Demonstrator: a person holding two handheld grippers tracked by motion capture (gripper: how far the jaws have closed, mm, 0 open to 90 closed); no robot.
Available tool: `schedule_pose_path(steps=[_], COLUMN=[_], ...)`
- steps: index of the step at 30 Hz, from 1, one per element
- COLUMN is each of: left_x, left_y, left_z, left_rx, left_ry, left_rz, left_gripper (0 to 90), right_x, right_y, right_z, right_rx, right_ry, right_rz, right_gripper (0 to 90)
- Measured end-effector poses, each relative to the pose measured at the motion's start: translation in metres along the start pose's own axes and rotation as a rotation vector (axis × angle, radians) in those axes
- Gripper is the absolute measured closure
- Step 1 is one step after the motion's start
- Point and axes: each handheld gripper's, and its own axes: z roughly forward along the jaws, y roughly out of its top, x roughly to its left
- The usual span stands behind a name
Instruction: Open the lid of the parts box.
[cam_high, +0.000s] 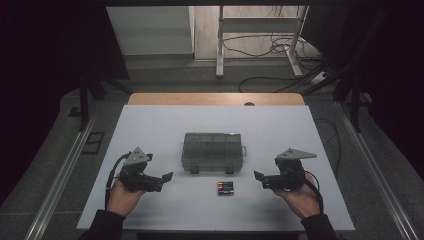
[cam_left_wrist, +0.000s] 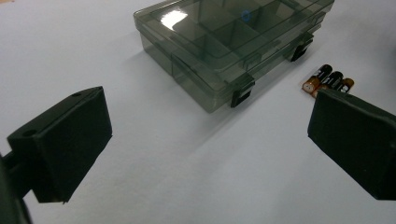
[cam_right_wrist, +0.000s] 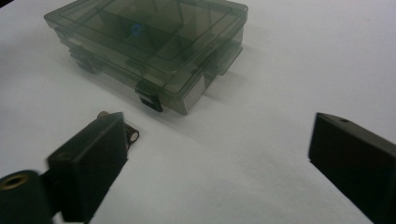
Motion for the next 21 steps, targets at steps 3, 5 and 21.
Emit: schedule_pose_path(steps=[3,5,21], left_x=[0.001,0.001,0.006], left_y=[0.003,0.004,0.011], left_z=[0.003,0.004,0.022], left_rx=[-0.012,-0.015,-0.019], left_ry=[-0.005,-0.006,-0.051], left_rz=[0.001,-0.001,-0.012], left_gripper=[0.2,0.2,0.8], right_x=[0.0,0.0,-0.002], right_y=[0.002,0.003,0.005], right_z=[0.0,0.0,0.02], right_rx=[-0.012,-0.014,0.099], right_ry=[-0.001,0.002,0.092], right_rz=[-0.008,-0.01,-0.039], right_gripper=[24.0,28.1,74.1])
